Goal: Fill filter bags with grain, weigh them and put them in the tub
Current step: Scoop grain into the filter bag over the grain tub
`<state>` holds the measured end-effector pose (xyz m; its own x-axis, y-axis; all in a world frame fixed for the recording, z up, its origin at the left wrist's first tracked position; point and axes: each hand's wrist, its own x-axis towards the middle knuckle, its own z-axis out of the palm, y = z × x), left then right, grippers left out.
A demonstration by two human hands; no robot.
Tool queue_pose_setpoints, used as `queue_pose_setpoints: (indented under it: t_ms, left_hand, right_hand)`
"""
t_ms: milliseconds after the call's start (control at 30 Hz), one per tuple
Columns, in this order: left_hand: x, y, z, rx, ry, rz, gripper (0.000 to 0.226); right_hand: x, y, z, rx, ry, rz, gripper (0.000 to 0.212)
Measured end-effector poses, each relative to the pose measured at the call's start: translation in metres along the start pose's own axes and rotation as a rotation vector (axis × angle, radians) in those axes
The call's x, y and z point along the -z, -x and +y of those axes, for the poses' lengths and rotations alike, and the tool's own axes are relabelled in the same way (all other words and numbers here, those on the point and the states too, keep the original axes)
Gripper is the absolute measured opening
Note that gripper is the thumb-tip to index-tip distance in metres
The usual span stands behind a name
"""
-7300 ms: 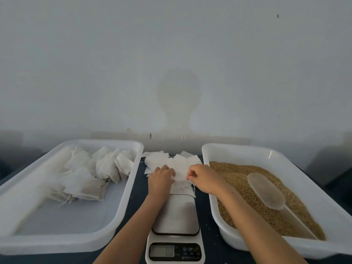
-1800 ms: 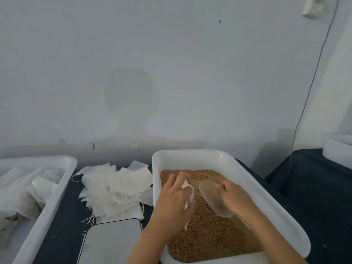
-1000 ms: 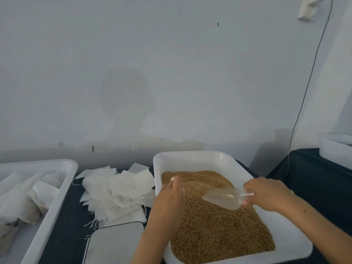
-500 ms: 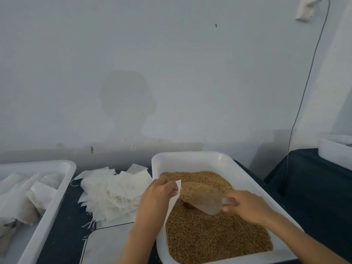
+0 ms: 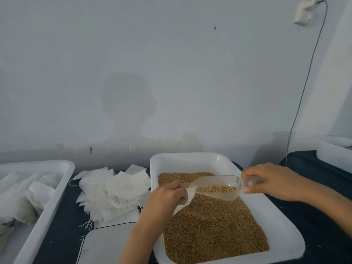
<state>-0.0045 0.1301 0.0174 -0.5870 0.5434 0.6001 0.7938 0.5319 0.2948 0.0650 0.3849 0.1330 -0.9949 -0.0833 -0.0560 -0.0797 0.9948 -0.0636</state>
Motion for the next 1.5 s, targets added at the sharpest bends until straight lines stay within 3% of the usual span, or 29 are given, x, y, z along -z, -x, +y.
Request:
queue_pose_setpoints:
  t_ms: [167, 300, 400, 567, 933, 1067, 1167, 1267, 1333, 1400, 1500]
  left_hand:
    - [-0.004, 0.000, 0.001, -0.033, -0.011, -0.021, 0.015]
    - [-0.006, 0.000, 0.000, -0.043, -0.004, -0.036, 0.012]
    - [-0.006, 0.000, -0.002, -0.032, 0.006, -0.044, 0.011]
    - [-0.006, 0.000, -0.001, -0.018, 0.026, -0.024, 0.012]
    - [-0.005, -0.001, -0.006, 0.145, 0.144, 0.103, 0.010]
    - [-0.006, 0.001, -0.006, 0.293, 0.288, 0.175, 0.012]
    - [-0.003, 0.000, -0.007, 0.407, 0.405, 0.208, 0.020]
    - [0.002, -0.004, -0.007, 0.465, 0.611, 0.267, 0.024]
    - [0.008, -0.004, -0.005, 0.421, 0.607, 0.290, 0.023]
    - [0.016, -0.003, -0.003, 0.301, 0.460, 0.250, 0.019]
    - [0.025, -0.002, 0.001, 0.127, 0.267, 0.154, 0.010]
  right_hand:
    - [0.016, -0.010, -0.008, 0.018, 0.221, -0.063, 0.013]
    - [0.026, -0.019, -0.017, 0.033, 0.351, -0.017, 0.023]
    - [0.030, -0.025, -0.026, 0.076, 0.431, 0.016, 0.014]
    - [0.034, -0.031, -0.039, 0.108, 0.507, 0.051, 0.018]
    - [0.033, -0.027, -0.055, 0.384, 0.884, 0.357, 0.008]
    - [0.032, -0.024, -0.042, 0.192, 0.773, 0.319, 0.012]
    - [0.021, -0.023, -0.025, -0.035, 0.617, 0.162, 0.023]
    - [-0.015, -0.027, -0.011, -0.117, 0.435, 0.035, 0.019]
    - [-0.049, -0.032, -0.009, -0.134, 0.287, -0.037, 0.023]
    - [-0.079, -0.036, -0.011, -0.162, 0.143, -0.061, 0.025]
    - [-0.108, -0.039, -0.018, -0.189, -0.057, -0.065, 0.014]
